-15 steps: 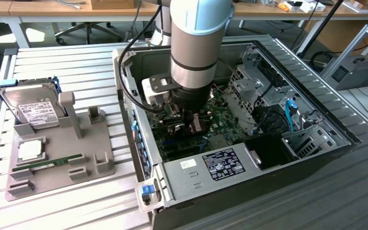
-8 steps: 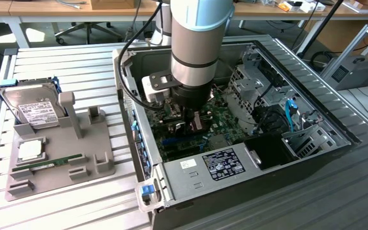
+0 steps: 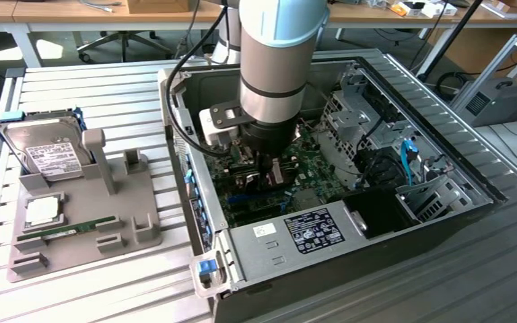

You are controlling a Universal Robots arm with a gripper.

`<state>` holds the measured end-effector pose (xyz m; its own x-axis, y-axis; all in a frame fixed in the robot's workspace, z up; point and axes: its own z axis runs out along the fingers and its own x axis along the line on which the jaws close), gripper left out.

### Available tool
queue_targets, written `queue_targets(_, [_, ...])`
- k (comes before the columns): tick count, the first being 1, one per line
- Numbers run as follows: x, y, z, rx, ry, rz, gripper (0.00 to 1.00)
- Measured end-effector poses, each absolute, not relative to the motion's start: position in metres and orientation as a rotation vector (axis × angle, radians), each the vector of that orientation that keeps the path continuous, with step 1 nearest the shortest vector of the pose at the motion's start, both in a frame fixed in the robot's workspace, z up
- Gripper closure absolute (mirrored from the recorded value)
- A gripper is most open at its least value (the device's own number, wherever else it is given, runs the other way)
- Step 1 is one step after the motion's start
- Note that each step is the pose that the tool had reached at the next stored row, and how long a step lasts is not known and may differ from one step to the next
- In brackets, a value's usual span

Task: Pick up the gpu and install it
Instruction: 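Insert the gpu into the slot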

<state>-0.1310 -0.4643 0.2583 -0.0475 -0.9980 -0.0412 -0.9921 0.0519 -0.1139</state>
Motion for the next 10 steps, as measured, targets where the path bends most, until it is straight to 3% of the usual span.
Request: queue_targets(10, [-0.131,-0.4643,0.2573,-2.09,2.197,-0.082,0.73])
